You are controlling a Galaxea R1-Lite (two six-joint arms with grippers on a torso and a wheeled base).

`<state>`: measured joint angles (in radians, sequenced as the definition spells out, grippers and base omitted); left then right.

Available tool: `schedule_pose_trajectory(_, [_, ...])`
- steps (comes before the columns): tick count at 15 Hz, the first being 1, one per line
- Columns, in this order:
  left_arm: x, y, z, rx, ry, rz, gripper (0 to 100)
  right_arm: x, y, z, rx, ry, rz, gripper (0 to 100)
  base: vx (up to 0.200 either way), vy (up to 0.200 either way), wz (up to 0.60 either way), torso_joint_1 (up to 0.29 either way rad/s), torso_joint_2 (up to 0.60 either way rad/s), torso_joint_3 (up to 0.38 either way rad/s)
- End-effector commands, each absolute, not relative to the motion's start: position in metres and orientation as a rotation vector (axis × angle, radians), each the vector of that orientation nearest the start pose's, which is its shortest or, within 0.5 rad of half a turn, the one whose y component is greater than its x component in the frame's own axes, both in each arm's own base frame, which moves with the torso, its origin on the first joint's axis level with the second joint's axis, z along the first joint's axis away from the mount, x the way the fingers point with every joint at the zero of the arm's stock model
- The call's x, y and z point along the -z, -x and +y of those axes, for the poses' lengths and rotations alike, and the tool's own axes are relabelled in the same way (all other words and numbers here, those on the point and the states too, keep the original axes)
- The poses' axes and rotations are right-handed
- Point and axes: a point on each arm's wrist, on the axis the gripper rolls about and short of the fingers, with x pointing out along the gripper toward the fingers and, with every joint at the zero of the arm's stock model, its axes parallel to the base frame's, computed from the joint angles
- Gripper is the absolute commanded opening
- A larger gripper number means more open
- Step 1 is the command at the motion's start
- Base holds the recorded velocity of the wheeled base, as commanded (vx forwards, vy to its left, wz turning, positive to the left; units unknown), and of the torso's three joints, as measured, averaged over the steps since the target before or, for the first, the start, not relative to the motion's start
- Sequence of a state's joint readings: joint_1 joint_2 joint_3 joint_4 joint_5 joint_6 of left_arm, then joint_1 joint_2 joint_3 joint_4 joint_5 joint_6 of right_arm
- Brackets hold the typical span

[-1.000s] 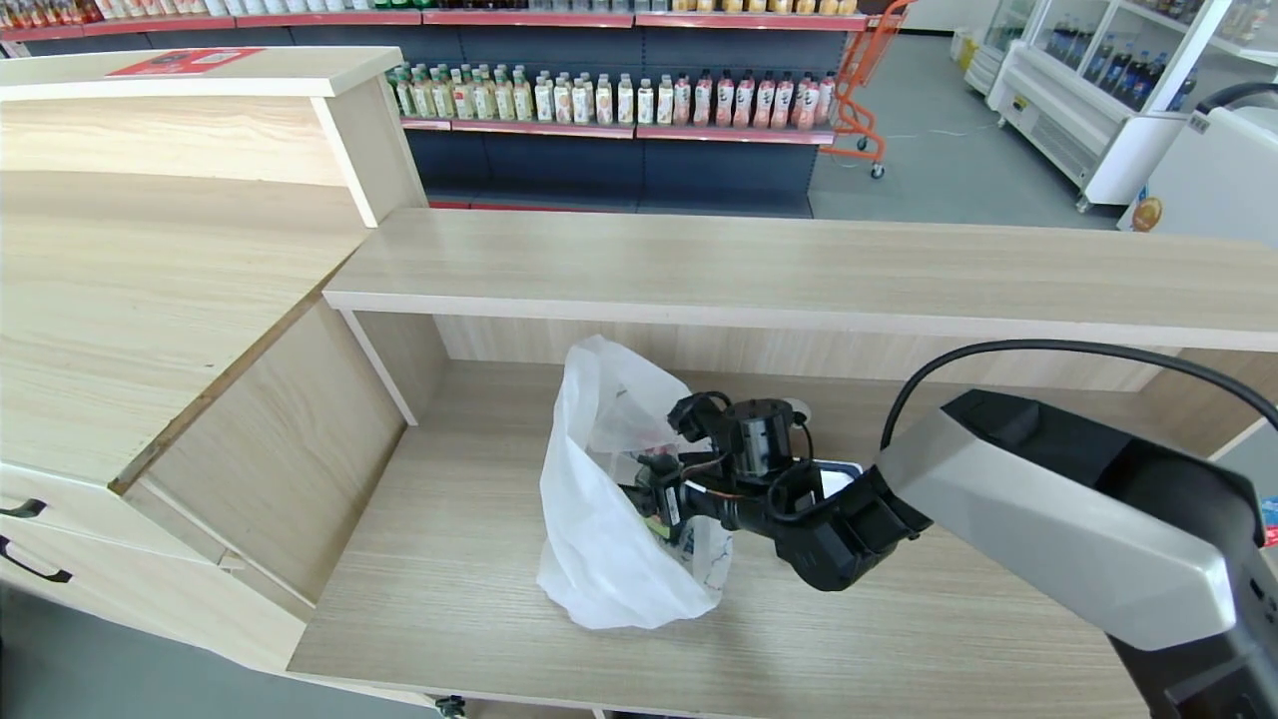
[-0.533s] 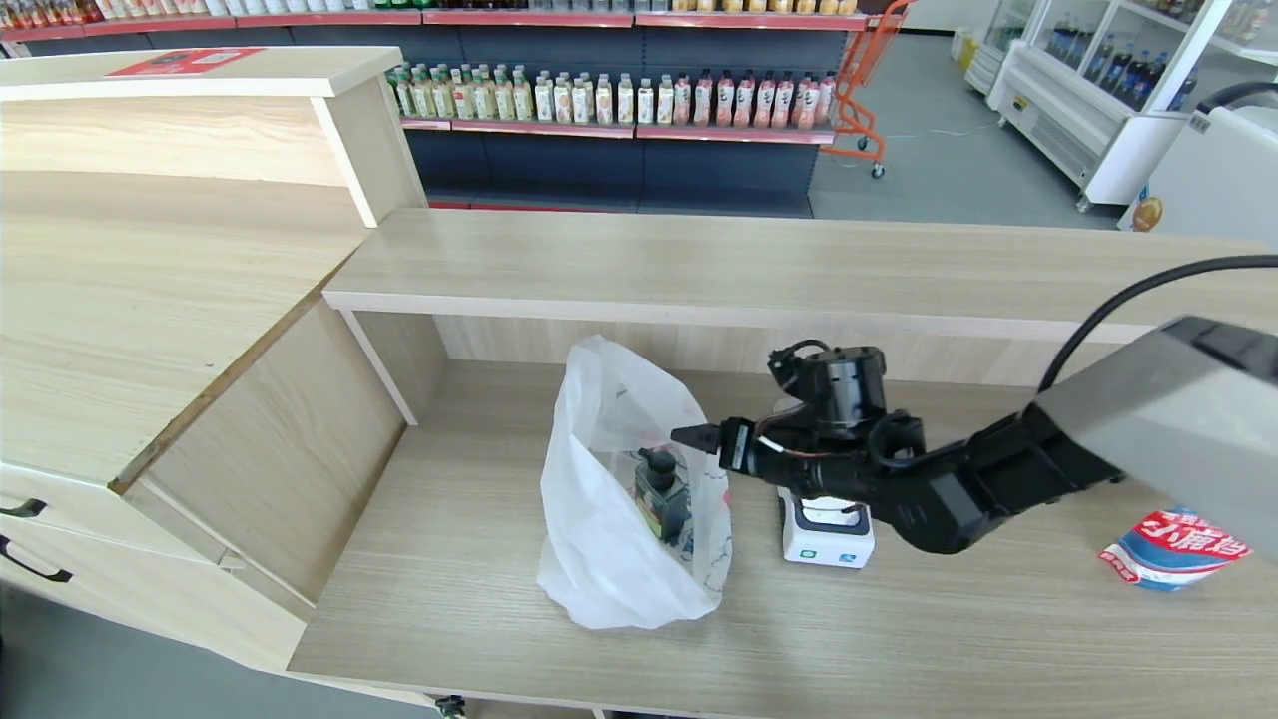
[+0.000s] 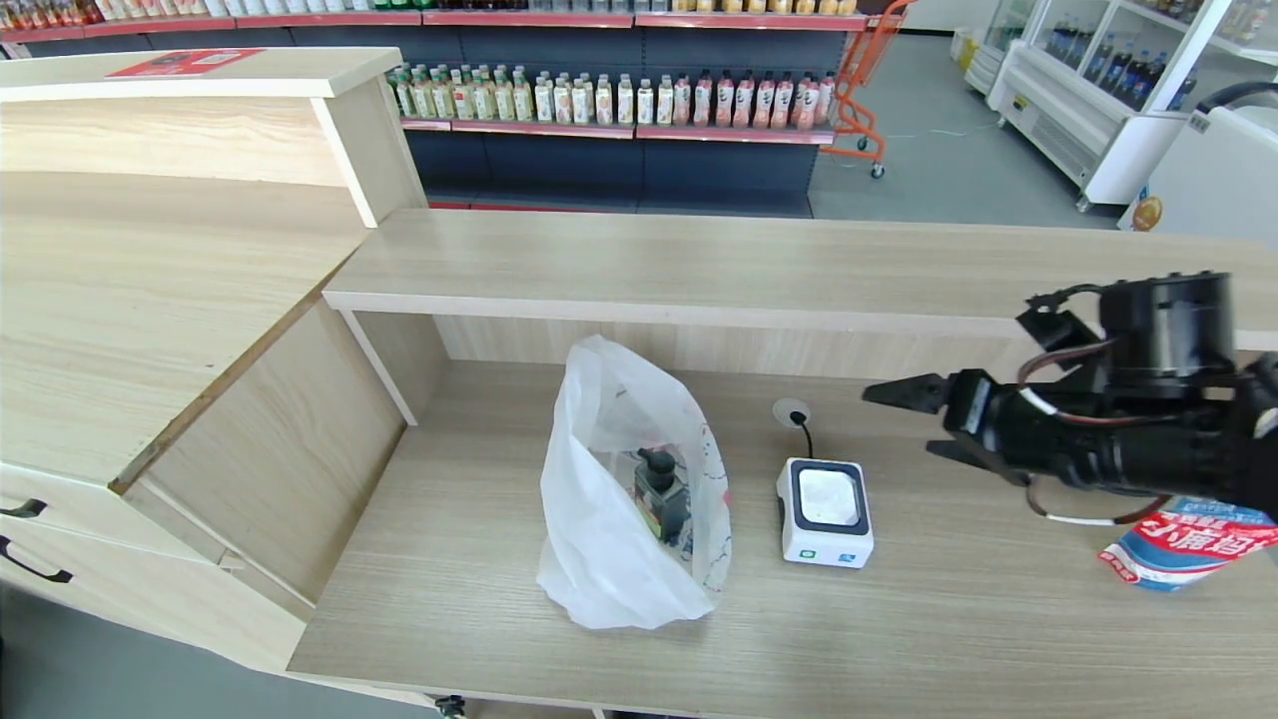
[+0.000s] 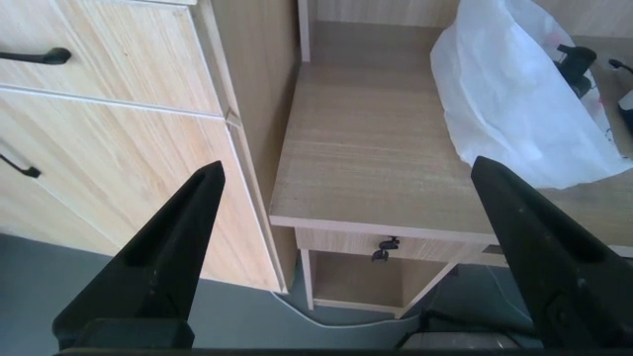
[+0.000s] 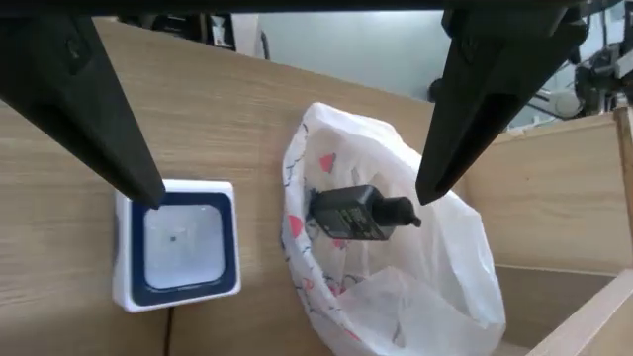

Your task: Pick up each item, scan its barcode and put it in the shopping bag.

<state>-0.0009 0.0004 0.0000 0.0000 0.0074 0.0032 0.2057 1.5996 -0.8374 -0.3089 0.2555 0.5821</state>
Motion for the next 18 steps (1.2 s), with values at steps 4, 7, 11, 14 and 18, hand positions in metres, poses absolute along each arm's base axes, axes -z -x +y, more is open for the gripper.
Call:
schedule_pose_trajectory(4, [-0.075, 0.023, 0.000, -0.008, -0.003, 0.000, 100, -0.235, -0.189, 0.011, -0.174, -0.540, 0.461, 100, 0.000, 0.000, 0.00, 0.000, 0.00, 0.000])
schedule_pose_trajectory(7, [-0.075, 0.023, 0.000, -0.006, 0.000, 0.000, 100, -0.232, -0.176, 0.010, -0.169, -0.544, 0.465, 100, 0.000, 0.000, 0.00, 0.000, 0.00, 0.000])
schedule_pose_trajectory(11, [-0.075, 0.023, 0.000, -0.008, -0.005, 0.000, 100, -0.233, -0.176, 0.006, -0.071, -0.613, 0.468, 100, 0.000, -0.150, 0.00, -0.001, 0.00, 0.002])
schedule_pose_trajectory(14, [-0.075, 0.023, 0.000, -0.008, -0.003, 0.000, 100, -0.233, -0.172, -0.002, 0.052, -0.712, 0.461, 100, 0.000, -0.200, 0.00, -0.002, 0.00, 0.002])
schedule_pose_trajectory(18, [-0.075, 0.023, 0.000, -0.009, 0.002, 0.000, 100, -0.232, -0.168, -0.011, 0.129, -0.776, 0.465, 100, 0.000, -0.200, 0.00, -0.002, 0.00, 0.005])
